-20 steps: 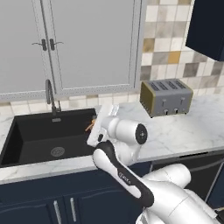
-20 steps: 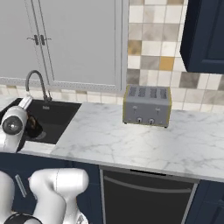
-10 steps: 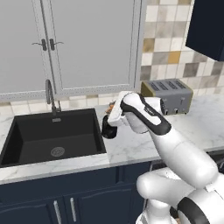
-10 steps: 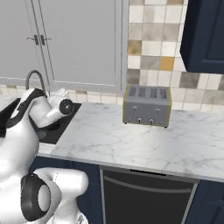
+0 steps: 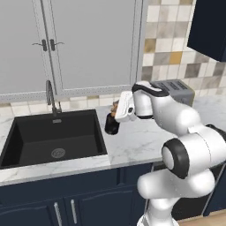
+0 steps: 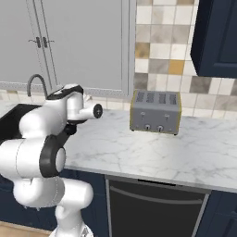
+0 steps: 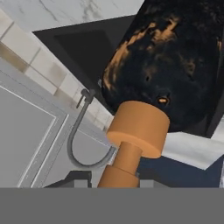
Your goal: Restock the sink supplies by placing the sponge and soap dispenser on the counter and next to the sink. Make sure the soap dispenser is upright.
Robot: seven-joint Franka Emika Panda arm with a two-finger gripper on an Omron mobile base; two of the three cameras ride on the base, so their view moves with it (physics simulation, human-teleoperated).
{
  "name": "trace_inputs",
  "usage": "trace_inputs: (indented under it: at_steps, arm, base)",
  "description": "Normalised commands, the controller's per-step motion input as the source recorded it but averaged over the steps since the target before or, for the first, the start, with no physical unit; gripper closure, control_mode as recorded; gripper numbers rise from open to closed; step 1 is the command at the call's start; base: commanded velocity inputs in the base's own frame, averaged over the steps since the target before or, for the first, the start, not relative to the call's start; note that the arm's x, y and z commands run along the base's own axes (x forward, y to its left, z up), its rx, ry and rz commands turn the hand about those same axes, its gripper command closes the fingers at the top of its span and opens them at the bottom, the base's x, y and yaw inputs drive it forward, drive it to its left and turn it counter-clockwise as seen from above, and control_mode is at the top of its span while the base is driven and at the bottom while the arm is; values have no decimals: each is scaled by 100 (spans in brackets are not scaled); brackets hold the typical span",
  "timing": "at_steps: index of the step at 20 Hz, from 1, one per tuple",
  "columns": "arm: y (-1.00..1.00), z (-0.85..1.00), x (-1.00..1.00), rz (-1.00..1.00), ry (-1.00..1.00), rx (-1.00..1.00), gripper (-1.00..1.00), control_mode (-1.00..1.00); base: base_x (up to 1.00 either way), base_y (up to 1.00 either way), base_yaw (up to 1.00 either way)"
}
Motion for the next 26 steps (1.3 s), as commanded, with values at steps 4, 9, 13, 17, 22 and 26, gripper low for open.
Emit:
trace_inputs:
  at_steps: [4, 9, 13, 17, 22, 26]
  arm:
    - [-8, -27, 81, 3, 14, 0, 100, -100]
    - [0, -38, 74, 0, 11, 0, 100, -100]
    - [0, -38, 32, 0, 1, -7, 100, -100]
    - [0, -27, 41, 0, 0, -9, 100, -100]
    - [0, -37, 60, 0, 0, -1, 100, -100]
    - [0, -46, 43, 0, -1, 0, 100, -100]
  base:
    - [0, 0, 0]
    - [0, 0, 0]
    - [0, 0, 0]
    - [0, 0, 0]
    - [0, 0, 0]
    - [0, 0, 0]
